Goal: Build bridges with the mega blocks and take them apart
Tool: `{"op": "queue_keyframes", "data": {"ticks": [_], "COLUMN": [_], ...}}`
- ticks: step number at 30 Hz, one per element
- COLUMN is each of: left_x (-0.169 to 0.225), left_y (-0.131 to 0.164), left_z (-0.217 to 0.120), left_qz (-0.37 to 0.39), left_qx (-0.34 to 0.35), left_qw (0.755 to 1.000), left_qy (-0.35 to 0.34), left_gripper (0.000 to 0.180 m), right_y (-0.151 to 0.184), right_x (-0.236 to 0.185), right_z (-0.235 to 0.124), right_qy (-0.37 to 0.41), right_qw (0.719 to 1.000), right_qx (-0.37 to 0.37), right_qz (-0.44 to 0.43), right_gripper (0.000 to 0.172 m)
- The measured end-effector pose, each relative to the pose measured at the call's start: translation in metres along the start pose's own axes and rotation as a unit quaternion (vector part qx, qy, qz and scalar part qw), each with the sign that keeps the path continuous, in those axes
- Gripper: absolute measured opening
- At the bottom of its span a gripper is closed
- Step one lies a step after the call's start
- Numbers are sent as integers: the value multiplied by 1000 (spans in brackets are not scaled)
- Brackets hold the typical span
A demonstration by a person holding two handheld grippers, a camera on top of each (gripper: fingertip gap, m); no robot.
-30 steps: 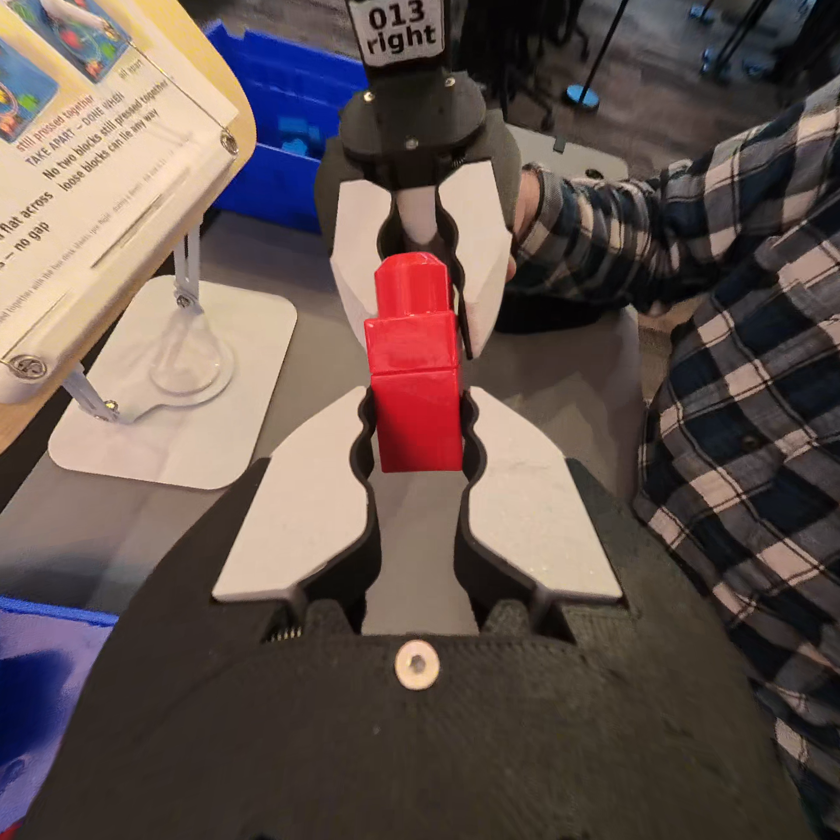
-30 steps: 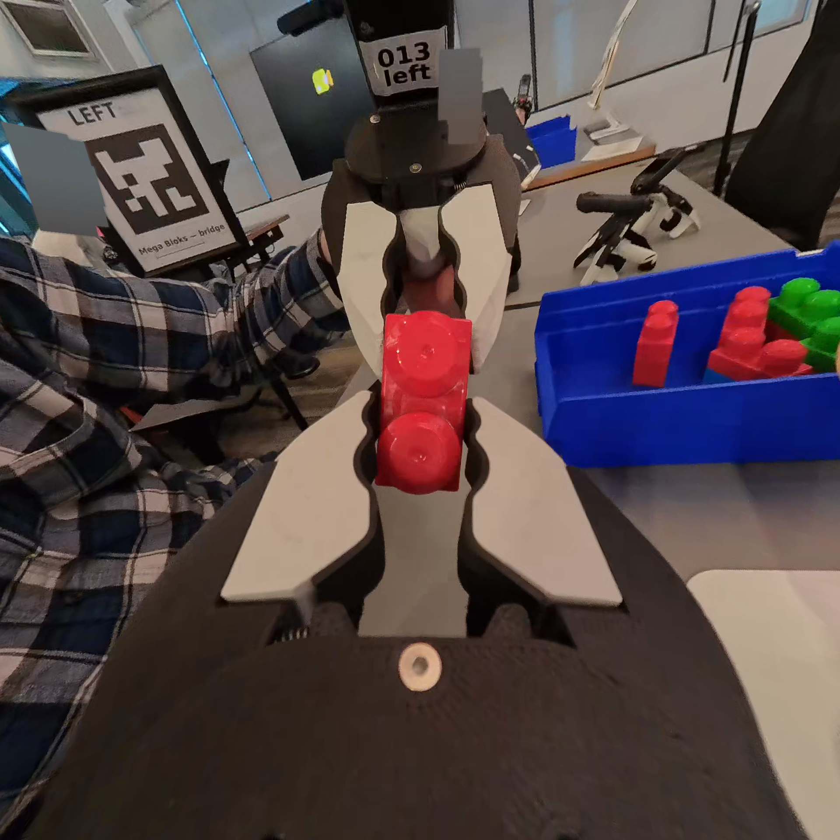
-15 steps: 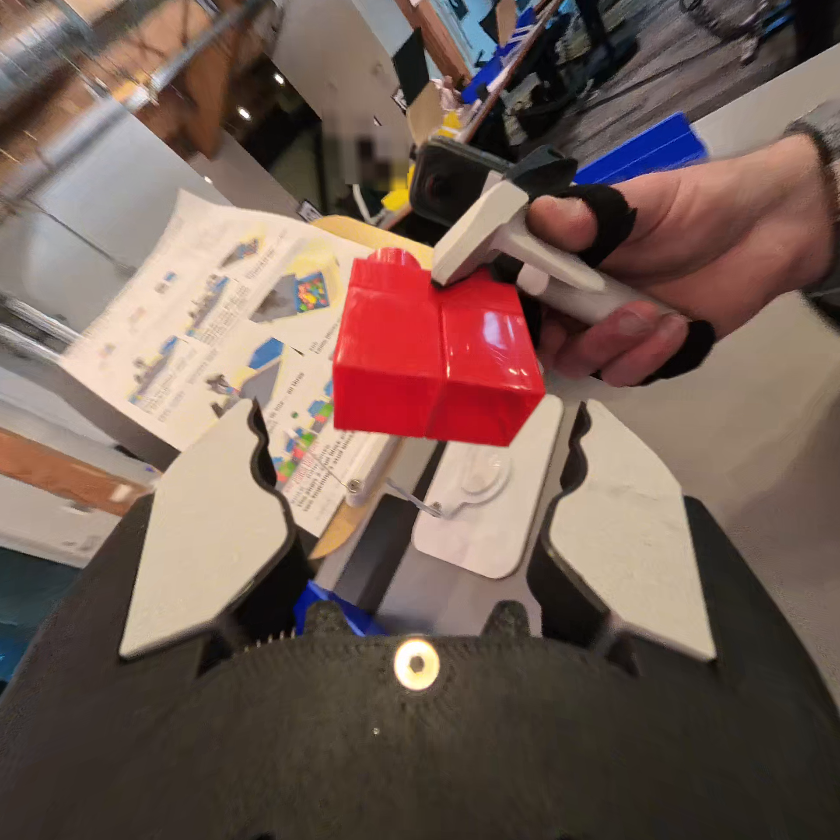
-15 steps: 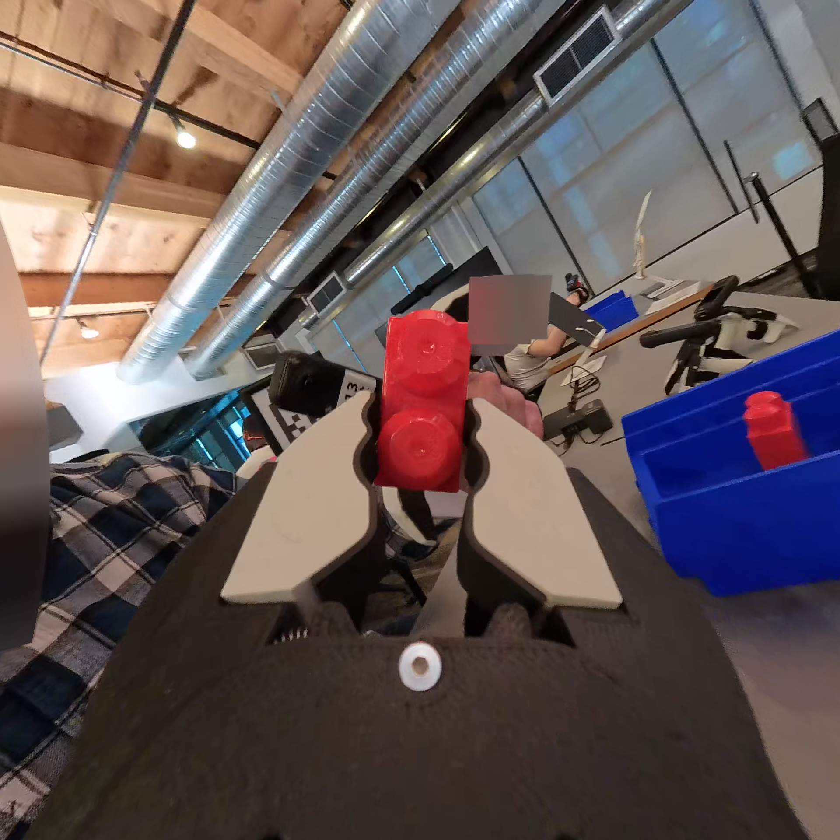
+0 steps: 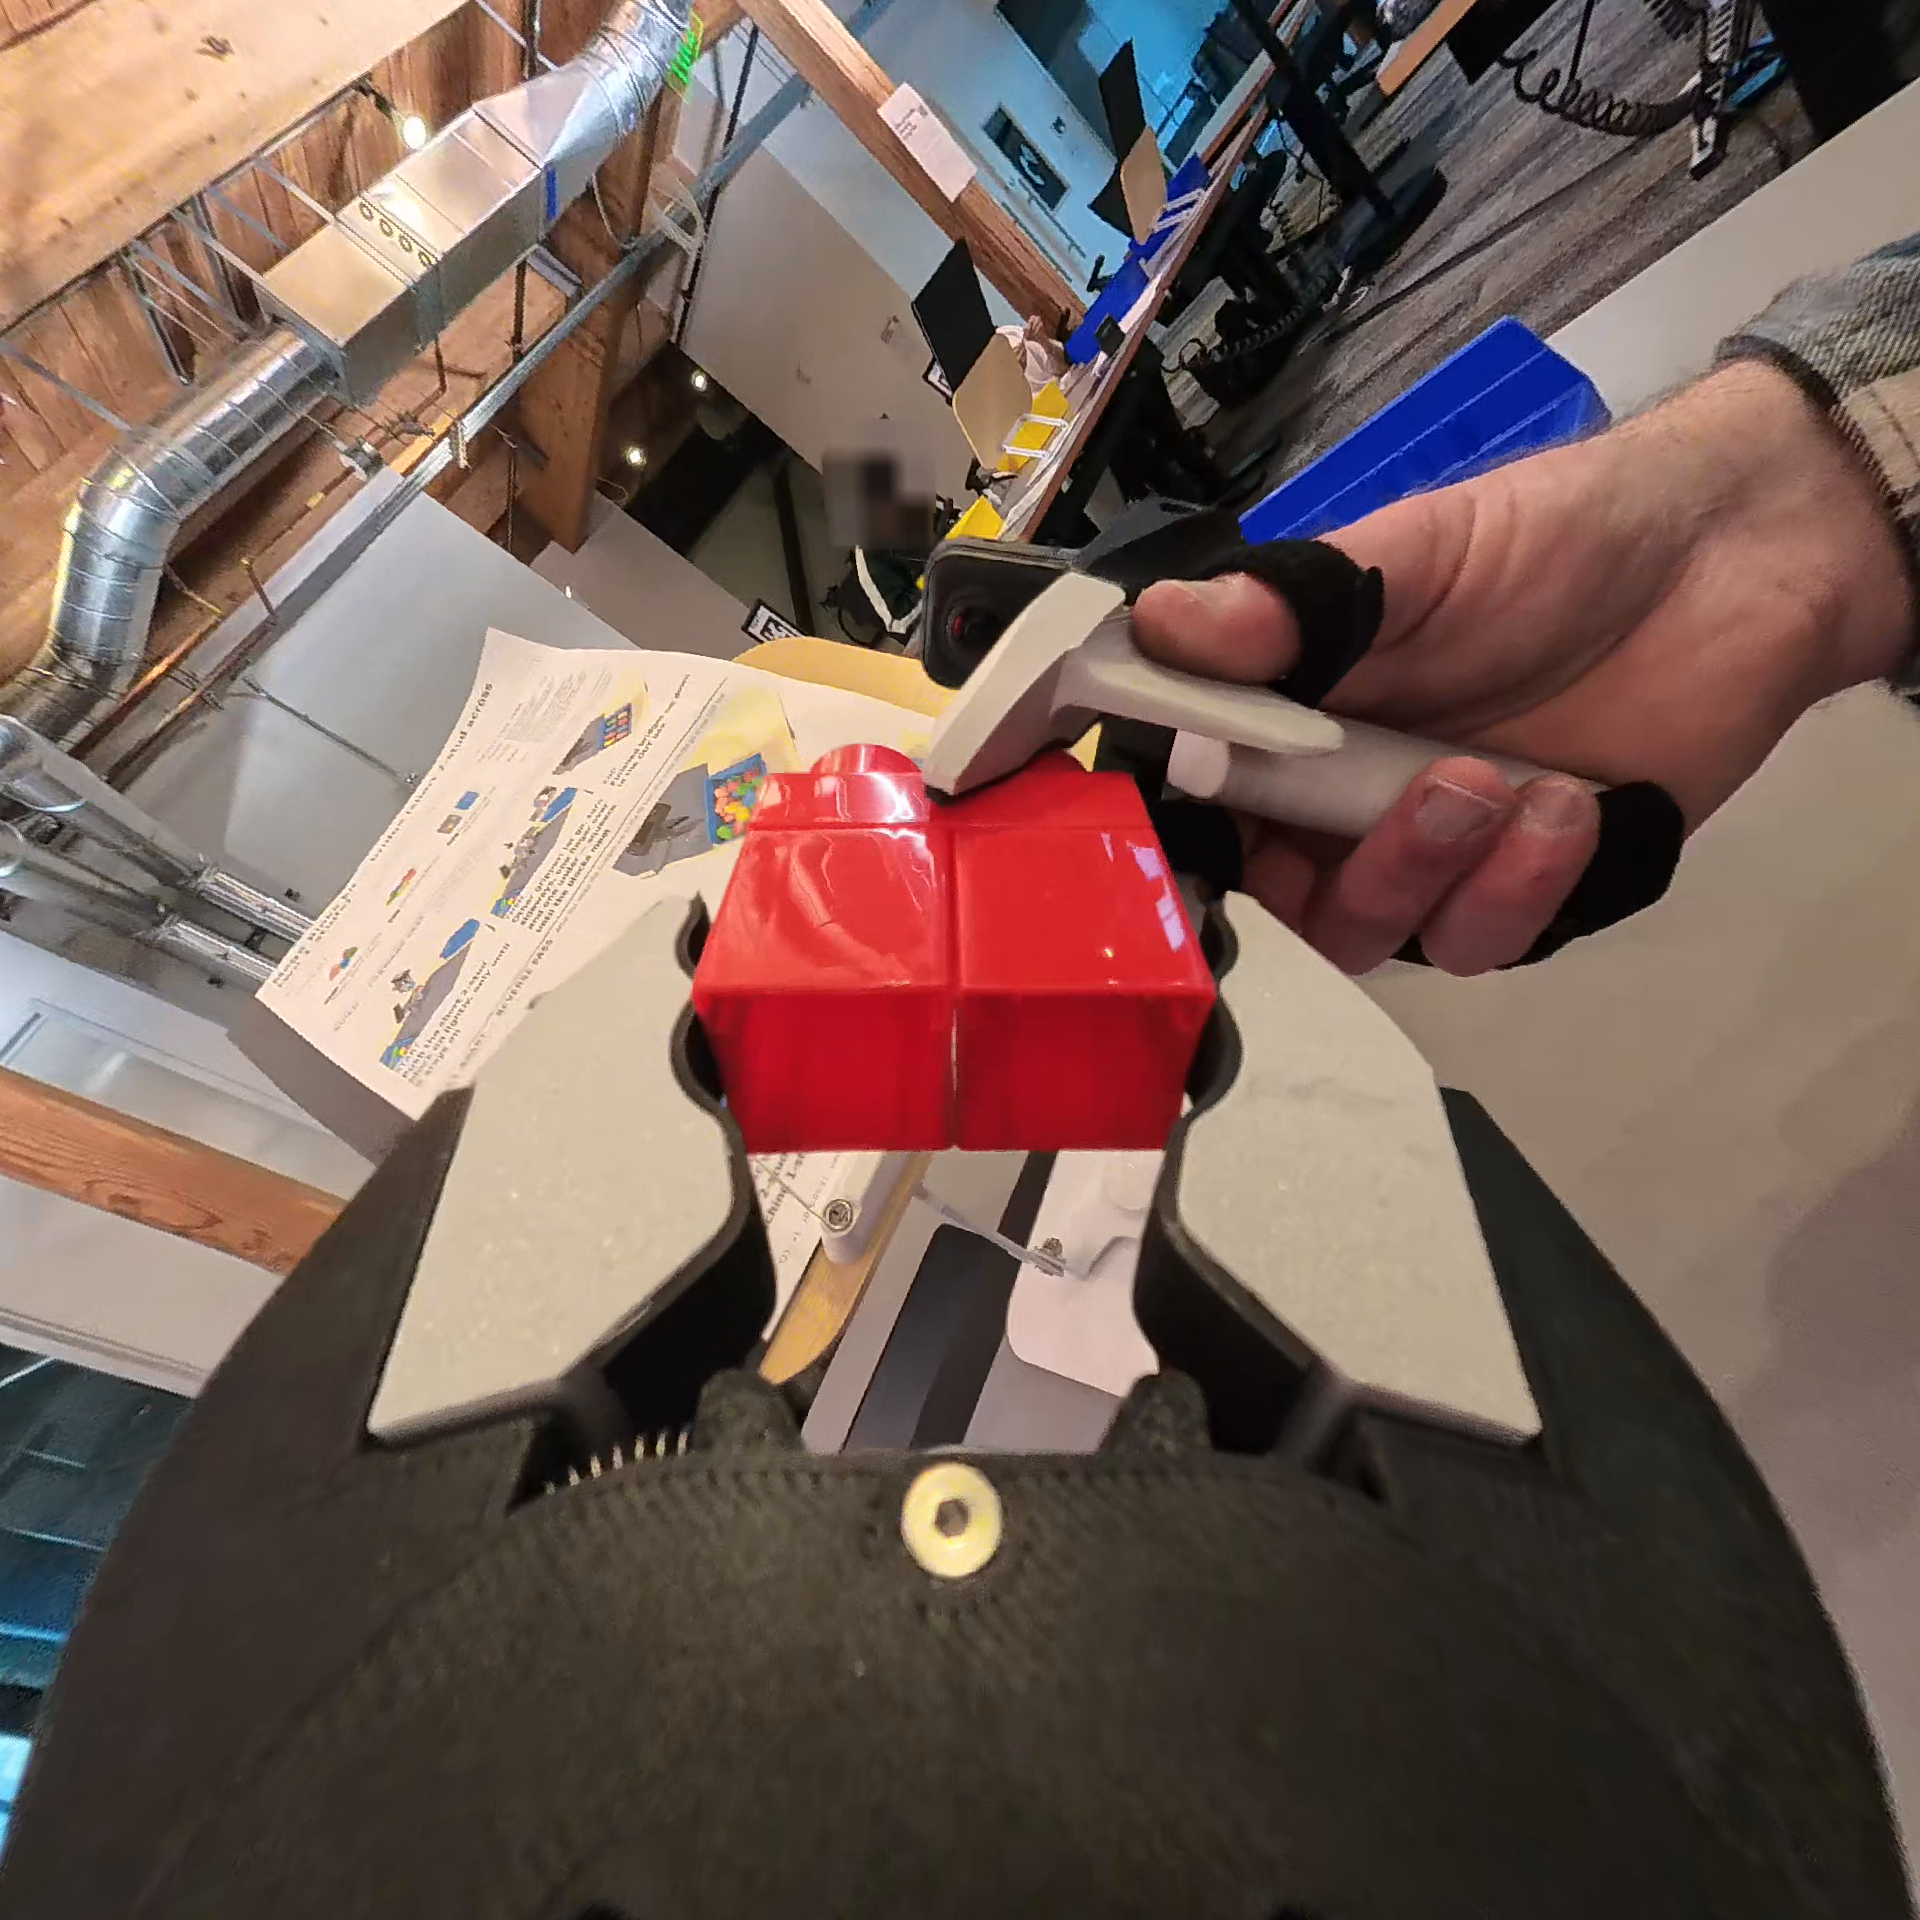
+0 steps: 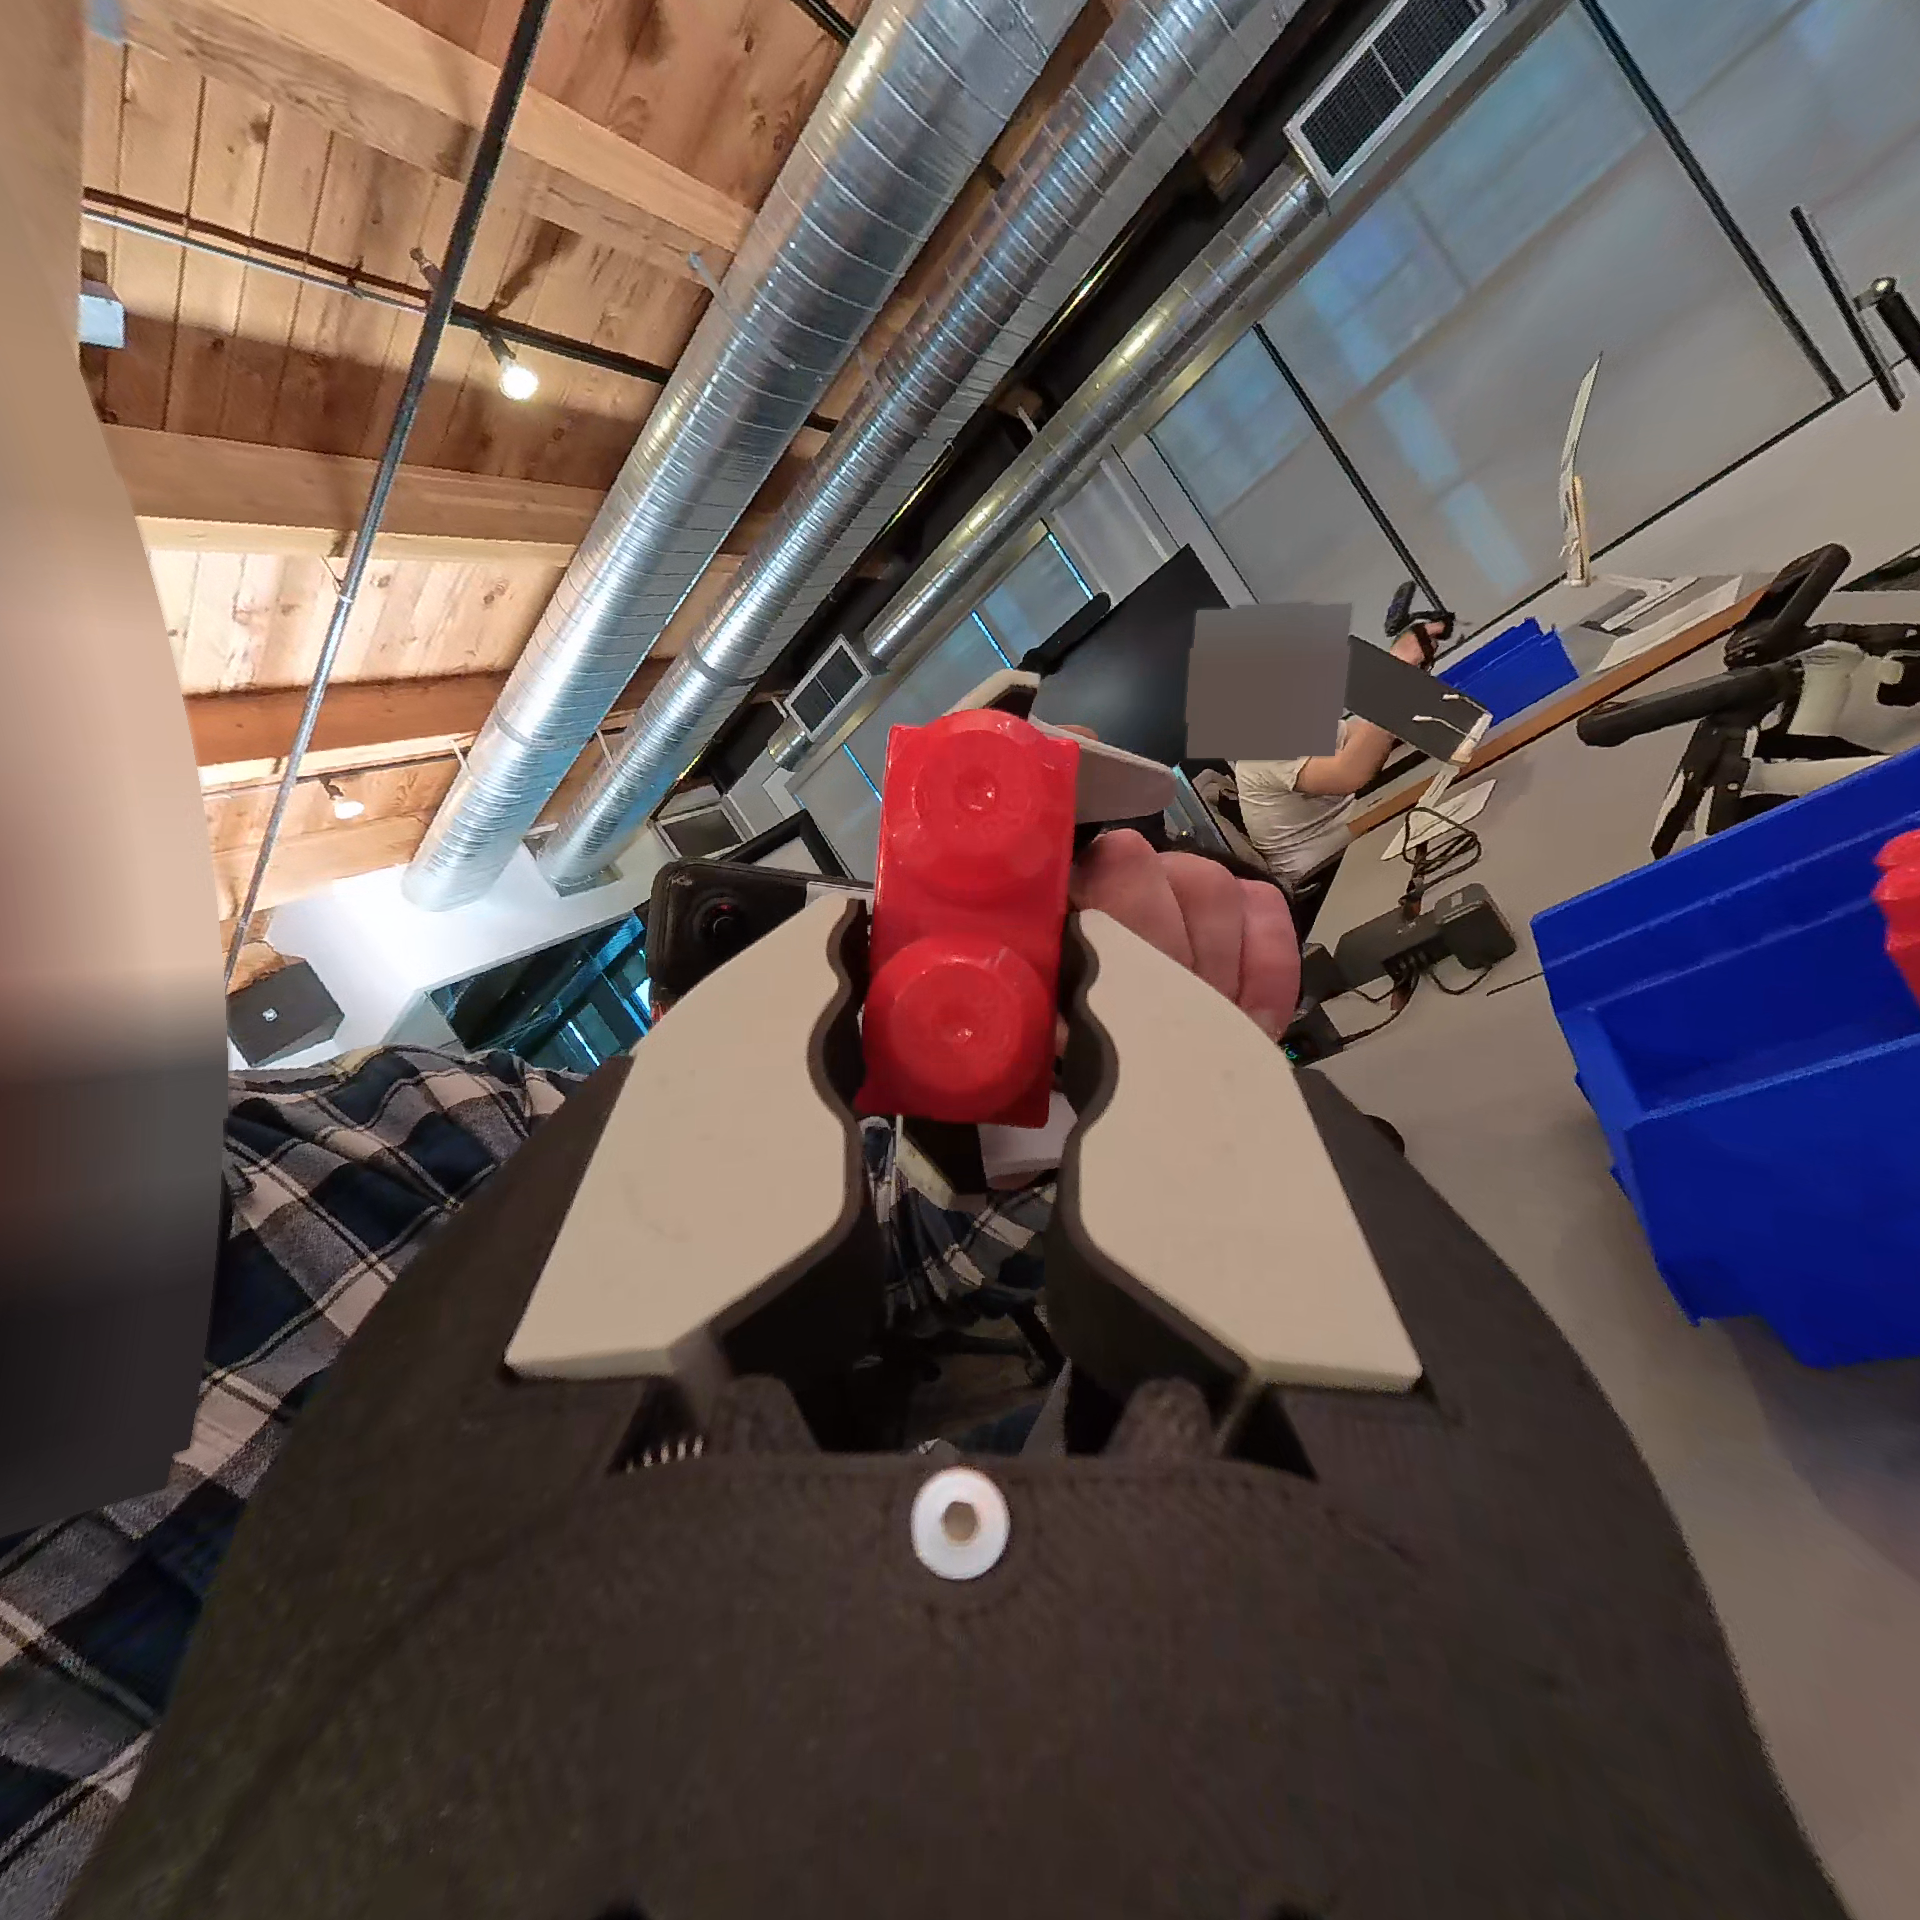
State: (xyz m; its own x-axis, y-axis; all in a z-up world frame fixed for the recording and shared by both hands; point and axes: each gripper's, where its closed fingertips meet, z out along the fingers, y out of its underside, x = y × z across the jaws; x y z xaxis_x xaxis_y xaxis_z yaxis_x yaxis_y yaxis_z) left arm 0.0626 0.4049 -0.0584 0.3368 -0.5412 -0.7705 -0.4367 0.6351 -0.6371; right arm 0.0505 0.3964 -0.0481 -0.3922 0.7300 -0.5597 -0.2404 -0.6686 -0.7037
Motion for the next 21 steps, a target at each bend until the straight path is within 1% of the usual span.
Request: {"op": "queue_keyframes", "data": {"ticks": [2,5,7,10,11,13,14,16,18,21], "left_x": [2,9,18,20,21,26,30,31,32,32], "left_y": [-1,-3,-1,-2,0,-3,-5,-1,-4,-5], "left_z": [-1,-5,-6,-8,-8,-7,-7,-7,-8,-9], "left_qz": [0,-17,-10,-19,-15,-10,-3,-5,5,1], "left_qx": [2,5,-3,7,0,11,12,-14,-9,-9], "left_qw": [1000,999,998,997,997,996,996,996,996,995], "left_qy": [4,40,70,77,78,82,83,93,93,97], "left_gripper": [86,86,86,87,89,102,93,92,91,91], "right_y": [3,2,12,18,22,29,27,29,30,30], "right_x": [-1,-3,-3,-2,1,2,1,1,-1,-2], "right_z": [0,-2,0,3,3,6,6,5,5,6], "right_qy": [1,-2,3,4,16,9,6,4,1,-8], "right_qw": [1000,1000,998,997,996,995,996,996,995,995], "right_qx": [-13,-23,-63,-81,-91,-100,-90,-94,-97,-97], "right_qz": [-6,-5,-11,1,2,15,12,10,14,21], "right_gripper": [35,40,38,36,36,37,36,36,37,37]}}
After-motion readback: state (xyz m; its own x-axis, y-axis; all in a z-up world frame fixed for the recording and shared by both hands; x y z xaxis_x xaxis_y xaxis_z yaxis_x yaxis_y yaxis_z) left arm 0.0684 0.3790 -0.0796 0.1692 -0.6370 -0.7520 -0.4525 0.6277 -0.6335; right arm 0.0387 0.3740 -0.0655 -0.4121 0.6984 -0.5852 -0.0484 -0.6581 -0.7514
